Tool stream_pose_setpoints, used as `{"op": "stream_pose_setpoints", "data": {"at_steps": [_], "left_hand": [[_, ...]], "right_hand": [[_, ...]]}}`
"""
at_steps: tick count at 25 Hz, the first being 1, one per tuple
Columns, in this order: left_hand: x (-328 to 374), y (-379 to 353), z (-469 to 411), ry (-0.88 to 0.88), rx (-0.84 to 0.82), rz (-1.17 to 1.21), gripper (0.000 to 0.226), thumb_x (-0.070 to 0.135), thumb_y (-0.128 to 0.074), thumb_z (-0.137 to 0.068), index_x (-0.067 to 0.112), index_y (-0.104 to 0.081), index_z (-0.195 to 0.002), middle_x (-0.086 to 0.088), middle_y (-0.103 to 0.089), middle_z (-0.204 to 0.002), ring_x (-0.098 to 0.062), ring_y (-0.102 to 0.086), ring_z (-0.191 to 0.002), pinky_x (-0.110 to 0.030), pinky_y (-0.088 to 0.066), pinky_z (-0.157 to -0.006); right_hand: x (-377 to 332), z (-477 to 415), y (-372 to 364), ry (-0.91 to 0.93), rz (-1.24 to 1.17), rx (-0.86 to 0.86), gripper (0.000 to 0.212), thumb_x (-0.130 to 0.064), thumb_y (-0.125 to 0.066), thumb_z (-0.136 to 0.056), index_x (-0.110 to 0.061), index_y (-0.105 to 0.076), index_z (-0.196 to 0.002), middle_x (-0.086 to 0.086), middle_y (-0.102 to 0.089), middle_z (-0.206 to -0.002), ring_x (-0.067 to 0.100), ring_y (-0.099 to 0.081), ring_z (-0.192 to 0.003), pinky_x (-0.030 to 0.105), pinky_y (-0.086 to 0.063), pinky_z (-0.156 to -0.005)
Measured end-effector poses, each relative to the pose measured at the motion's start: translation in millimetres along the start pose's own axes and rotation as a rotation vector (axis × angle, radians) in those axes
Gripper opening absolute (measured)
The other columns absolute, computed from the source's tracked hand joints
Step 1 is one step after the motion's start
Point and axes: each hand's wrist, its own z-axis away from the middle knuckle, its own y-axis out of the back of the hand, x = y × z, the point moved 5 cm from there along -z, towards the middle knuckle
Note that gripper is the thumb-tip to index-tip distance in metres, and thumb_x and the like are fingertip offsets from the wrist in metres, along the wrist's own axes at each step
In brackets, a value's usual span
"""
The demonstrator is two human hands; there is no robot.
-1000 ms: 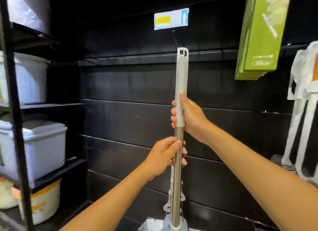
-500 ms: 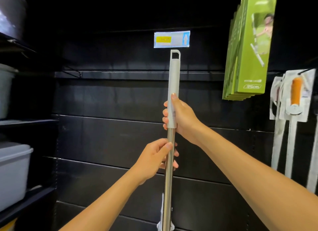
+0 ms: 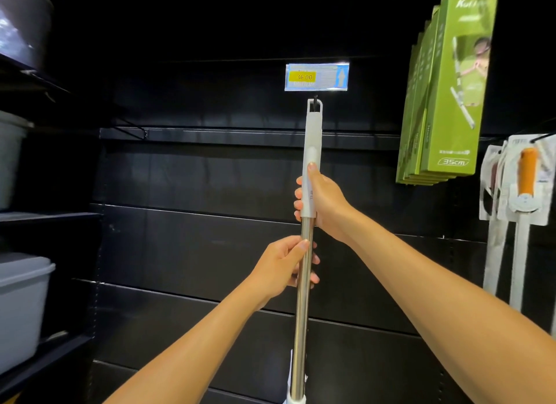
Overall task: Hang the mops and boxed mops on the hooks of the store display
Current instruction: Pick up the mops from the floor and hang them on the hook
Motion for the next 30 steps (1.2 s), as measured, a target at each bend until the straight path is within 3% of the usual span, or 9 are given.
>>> {"op": "stream_pose_setpoints", "data": {"at_steps": [6, 13, 19, 27, 30], "left_hand": [[-23, 1, -18, 0.039, 0.008, -0.006, 0.029, 0.036, -0.045, -0.110, 0.017, -0.065, -0.120, -0.015, -0.075, -0.109, -0.027, -0.078, -0.083, -0.043, -0.066, -0.083], [-40, 6, -47, 0.092, 0.038, -0.028, 0.027, 0.035, -0.044, -0.111, 0.021, -0.066, -0.120, -0.012, -0.076, -0.110, -0.036, -0.076, -0.097, -0.050, -0.064, -0.089], [-58, 4, -60, 0.080, 0.048, -0.009, 0.028, 0.034, -0.044, -0.111, 0.020, -0.067, -0.118, -0.013, -0.075, -0.109, -0.026, -0.077, -0.086, -0.053, -0.063, -0.091], [-65, 0, -64, 0.056, 0.116, -0.075, 0.028, 0.032, -0.043, -0.111, 0.020, -0.066, -0.121, -0.004, -0.076, -0.111, -0.023, -0.078, -0.096, -0.054, -0.061, -0.095], [-62, -5, -54, 0.023, 0.170, -0.195, 0.019, 0.028, -0.048, -0.109, 0.022, -0.065, -0.114, -0.005, -0.073, -0.111, -0.020, -0.074, -0.103, -0.049, -0.057, -0.102]], "right_hand": [[23, -23, 6, -0.048, 0.009, 0.059, 0.043, -0.053, -0.042, -0.105, -0.014, -0.059, -0.106, 0.003, -0.058, -0.074, 0.012, -0.057, -0.057, 0.031, -0.056, -0.064], [38, -54, 11, -0.075, 0.050, 0.128, 0.044, -0.056, -0.042, -0.104, -0.017, -0.060, -0.109, 0.006, -0.060, -0.086, 0.015, -0.059, -0.067, 0.034, -0.058, -0.072], [45, -65, 17, -0.097, 0.061, 0.111, 0.045, -0.056, -0.042, -0.104, -0.016, -0.061, -0.110, 0.007, -0.066, -0.090, 0.020, -0.067, -0.077, 0.037, -0.061, -0.079], [62, -57, 33, -0.076, 0.207, 0.042, 0.041, -0.053, -0.044, -0.104, -0.022, -0.055, -0.129, 0.006, -0.071, -0.118, 0.024, -0.072, -0.106, 0.041, -0.059, -0.095], [73, -38, 46, -0.055, 0.298, 0.011, 0.041, -0.049, -0.045, -0.106, -0.025, -0.048, -0.139, 0.004, -0.061, -0.132, 0.023, -0.065, -0.117, 0.037, -0.058, -0.089]]}}
